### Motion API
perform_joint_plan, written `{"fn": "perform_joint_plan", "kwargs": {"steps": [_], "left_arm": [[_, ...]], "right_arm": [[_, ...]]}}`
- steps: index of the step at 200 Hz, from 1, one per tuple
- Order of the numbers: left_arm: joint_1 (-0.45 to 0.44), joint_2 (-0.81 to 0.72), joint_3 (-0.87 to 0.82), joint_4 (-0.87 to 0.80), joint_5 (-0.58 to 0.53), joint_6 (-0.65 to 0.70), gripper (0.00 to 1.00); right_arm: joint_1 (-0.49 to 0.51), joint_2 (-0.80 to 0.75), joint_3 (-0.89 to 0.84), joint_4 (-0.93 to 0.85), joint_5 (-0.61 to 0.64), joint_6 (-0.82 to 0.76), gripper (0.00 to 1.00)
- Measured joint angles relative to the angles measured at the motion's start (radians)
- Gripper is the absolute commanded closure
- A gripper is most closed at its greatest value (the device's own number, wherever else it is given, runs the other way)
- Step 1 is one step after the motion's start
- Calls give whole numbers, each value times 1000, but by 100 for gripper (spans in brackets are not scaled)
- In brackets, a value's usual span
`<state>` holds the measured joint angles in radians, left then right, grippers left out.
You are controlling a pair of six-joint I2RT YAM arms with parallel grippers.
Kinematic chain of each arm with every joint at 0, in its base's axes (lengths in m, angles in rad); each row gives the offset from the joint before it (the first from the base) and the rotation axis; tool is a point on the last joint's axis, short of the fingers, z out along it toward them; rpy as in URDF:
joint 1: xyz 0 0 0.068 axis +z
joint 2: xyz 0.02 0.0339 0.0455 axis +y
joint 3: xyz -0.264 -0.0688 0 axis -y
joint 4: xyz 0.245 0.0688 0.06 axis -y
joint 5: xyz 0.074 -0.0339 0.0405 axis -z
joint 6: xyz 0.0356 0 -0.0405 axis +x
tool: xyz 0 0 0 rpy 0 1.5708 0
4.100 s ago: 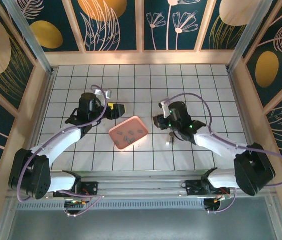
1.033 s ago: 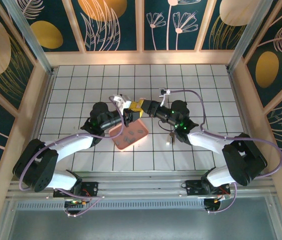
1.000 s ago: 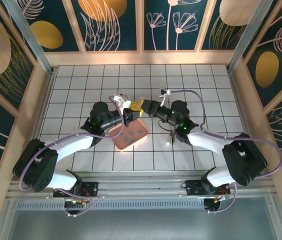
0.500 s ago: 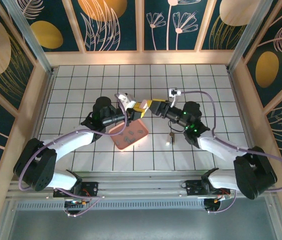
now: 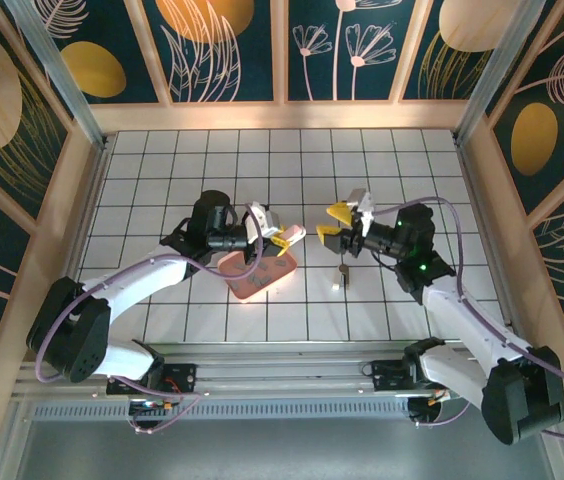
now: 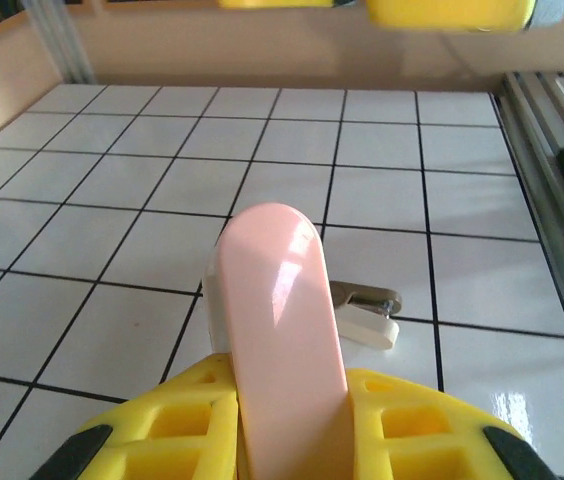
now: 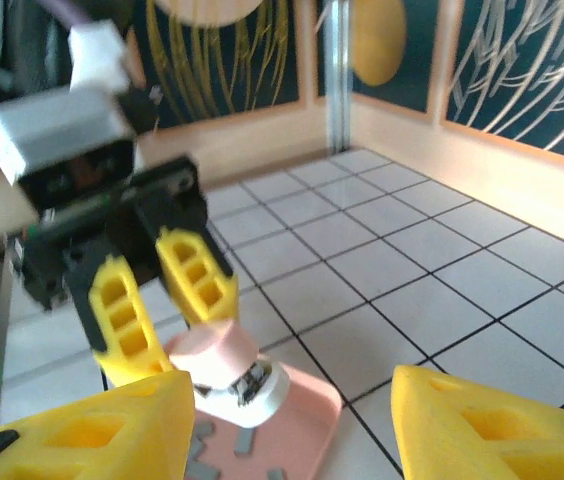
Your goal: Load the staples into the stapler
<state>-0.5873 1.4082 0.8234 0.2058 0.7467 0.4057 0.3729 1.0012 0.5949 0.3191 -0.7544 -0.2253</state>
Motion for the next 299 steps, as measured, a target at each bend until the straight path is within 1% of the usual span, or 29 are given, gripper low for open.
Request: {"fn": "perform_joint_plan", "kwargs": {"steps": [26, 48, 82, 114, 137, 172, 182, 194, 209, 239, 254, 266, 299], "left_arm": [[0, -1, 9, -55, 27, 106, 100], [0, -1, 11, -89, 36, 175, 100], [0, -1, 39, -142, 64, 256, 100], [0, -1, 51, -160, 89, 291, 100], [0, -1, 54, -166, 99, 300, 100], [0, -1, 54, -166, 110, 301, 100], [0, -1, 54, -166, 110, 301, 100], [0, -1, 55, -166, 111, 301, 100], [0, -1, 56, -170, 116, 301, 100], [0, 2, 56, -177, 123, 301, 100], [0, 6, 56, -178, 129, 301, 100], [0, 8, 57, -178, 132, 301, 100], [2, 10, 58, -180, 137, 301, 100]], "right_arm": [[23, 35, 43, -166, -16, -251, 42], [53, 87, 87, -257, -21, -394, 42], [80, 157, 132, -314, -35, -517, 42], [80, 214, 169, -361, -63, -603, 43], [82, 256, 203, -394, -98, -652, 45], [96, 285, 223, -409, -148, -695, 51], [99, 290, 224, -411, -159, -708, 55], [101, 293, 224, -418, -166, -721, 62], [100, 294, 224, -426, -169, -727, 68], [100, 294, 227, -444, -169, -738, 71], [100, 294, 229, -452, -170, -738, 68], [100, 294, 229, -455, -171, -739, 68], [99, 294, 232, -463, -171, -739, 78]]}}
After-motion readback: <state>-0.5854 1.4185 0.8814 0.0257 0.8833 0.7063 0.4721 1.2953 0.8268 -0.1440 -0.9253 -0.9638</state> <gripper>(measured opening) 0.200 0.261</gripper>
